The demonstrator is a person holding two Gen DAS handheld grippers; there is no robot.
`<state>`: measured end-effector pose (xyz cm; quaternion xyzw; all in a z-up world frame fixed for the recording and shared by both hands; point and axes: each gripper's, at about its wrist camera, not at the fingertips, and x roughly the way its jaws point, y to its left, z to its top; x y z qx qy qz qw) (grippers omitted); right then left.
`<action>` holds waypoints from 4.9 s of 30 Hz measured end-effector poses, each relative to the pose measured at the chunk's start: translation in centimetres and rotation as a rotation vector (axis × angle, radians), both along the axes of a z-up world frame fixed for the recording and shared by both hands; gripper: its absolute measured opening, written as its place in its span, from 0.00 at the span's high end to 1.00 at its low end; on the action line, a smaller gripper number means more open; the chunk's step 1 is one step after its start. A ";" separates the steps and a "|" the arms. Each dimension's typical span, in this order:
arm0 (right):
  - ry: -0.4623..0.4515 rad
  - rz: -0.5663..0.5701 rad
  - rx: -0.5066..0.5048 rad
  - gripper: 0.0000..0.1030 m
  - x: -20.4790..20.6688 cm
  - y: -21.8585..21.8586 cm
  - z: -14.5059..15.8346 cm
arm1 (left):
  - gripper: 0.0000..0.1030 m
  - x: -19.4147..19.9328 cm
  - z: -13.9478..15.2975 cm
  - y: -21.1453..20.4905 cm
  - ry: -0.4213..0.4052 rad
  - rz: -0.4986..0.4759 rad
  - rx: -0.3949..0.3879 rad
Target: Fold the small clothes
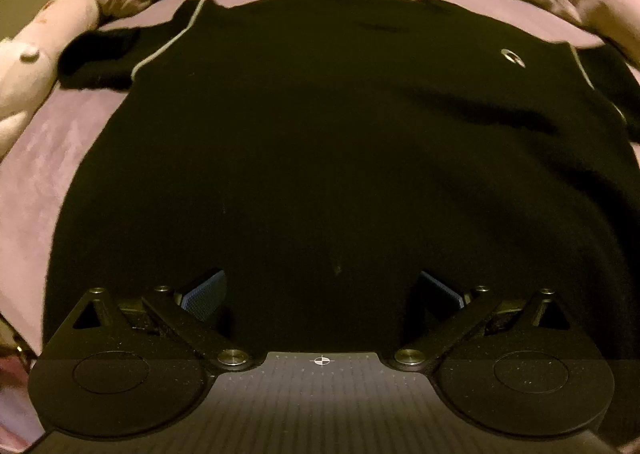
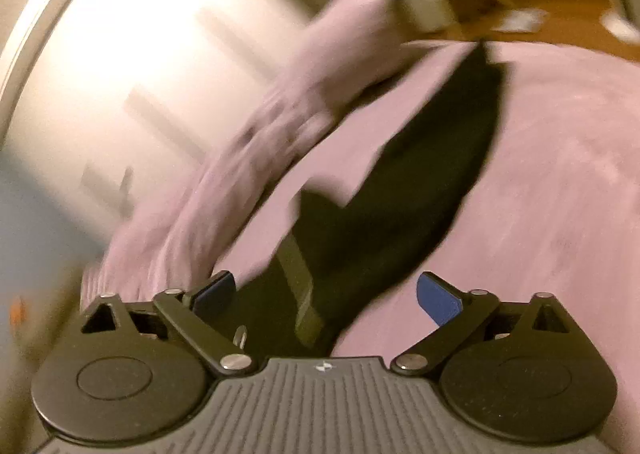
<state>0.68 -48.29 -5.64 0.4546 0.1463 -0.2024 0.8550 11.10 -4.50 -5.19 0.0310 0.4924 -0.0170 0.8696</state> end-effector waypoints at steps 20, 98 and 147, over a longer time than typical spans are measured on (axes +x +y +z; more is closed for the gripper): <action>0.019 -0.291 0.148 0.89 8.3 -16.4 -7.3 | 0.00 2.3 -2.9 1.8 -0.019 0.103 -0.164; 0.053 0.153 0.240 0.85 14.4 10.0 -8.3 | 0.05 20.7 -5.5 14.2 -0.025 0.397 -1.037; 0.231 0.340 -0.294 0.56 10.7 23.9 -5.0 | 0.08 27.0 0.1 32.8 -0.324 0.519 -0.620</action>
